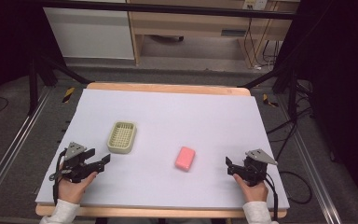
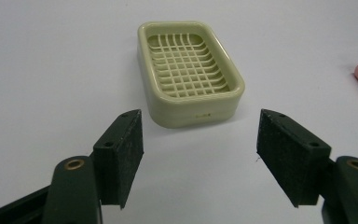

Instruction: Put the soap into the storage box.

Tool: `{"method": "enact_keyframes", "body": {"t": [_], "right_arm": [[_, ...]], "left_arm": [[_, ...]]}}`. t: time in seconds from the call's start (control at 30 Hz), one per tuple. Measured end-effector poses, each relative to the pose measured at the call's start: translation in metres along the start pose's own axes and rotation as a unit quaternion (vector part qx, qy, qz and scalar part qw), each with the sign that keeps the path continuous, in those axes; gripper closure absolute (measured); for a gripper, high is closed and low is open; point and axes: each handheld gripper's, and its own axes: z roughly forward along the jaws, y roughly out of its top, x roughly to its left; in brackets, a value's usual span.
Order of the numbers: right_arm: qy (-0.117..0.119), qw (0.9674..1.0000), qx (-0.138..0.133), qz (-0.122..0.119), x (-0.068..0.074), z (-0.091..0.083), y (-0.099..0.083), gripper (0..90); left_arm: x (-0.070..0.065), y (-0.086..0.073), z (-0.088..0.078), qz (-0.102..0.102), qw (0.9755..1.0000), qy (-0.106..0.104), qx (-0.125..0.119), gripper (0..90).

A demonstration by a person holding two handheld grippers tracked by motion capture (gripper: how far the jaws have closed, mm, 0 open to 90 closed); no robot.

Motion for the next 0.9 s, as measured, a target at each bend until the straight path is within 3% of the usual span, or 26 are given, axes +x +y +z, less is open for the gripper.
{"method": "enact_keyframes", "body": {"t": [0.9], "right_arm": [[0.001,1.0000,0.004,0.002,0.000,0.000,0.000,6.1]], "left_arm": [[-0.024,0.010,0.004,0.027,0.9994,-0.023,-0.002,27.6]]}}
